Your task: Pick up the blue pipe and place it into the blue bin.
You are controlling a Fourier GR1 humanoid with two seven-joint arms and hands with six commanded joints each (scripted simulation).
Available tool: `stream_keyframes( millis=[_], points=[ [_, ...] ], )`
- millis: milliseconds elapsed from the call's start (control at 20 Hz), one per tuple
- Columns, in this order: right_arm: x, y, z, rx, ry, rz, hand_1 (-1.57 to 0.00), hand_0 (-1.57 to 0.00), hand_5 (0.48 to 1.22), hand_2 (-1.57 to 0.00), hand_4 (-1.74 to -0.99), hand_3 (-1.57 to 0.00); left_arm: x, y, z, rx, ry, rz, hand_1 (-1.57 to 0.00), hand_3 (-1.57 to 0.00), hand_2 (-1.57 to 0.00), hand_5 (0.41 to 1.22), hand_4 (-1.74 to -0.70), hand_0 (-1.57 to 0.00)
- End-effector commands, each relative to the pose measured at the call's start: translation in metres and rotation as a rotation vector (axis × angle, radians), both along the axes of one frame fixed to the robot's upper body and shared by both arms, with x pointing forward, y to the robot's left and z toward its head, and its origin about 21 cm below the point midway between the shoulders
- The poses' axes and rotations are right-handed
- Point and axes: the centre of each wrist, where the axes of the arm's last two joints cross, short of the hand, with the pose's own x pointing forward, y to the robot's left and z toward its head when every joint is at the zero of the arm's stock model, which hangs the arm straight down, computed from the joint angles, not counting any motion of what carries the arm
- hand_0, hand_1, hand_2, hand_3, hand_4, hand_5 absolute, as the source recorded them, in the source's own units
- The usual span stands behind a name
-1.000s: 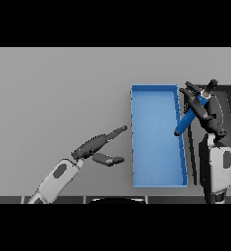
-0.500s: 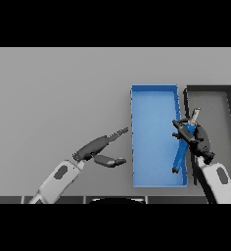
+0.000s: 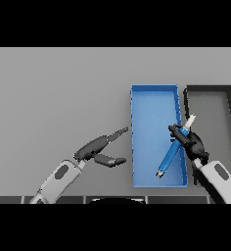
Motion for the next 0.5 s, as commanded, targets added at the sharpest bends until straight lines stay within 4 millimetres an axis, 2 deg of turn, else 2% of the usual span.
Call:
stream_keyframes(
  millis=[0,200,450],
  points=[
    [0.002,0.0,0.0,-0.052,0.01,0.04,-0.23,-0.25,1.002,-0.22,-1.204,-0.13,0.002,0.001,0.001,0.004,0.0,0.005,0.0,0.0,0.0,0.477,-0.83,0.0],
    [0.0,0.008,0.002,-0.097,0.029,0.113,-0.09,-0.12,0.88,-0.09,-1.189,-0.05,-0.002,0.001,0.0,-0.003,-0.009,-0.002,0.0,0.0,0.0,0.471,-0.83,0.0],
    [-0.001,0.01,0.001,-0.124,0.034,0.1,-0.03,-0.04,0.795,-0.03,-1.182,-0.02,-0.001,0.002,0.001,-0.002,-0.004,0.002,0.0,0.0,0.0,0.472,-0.83,0.0]
  ],
)
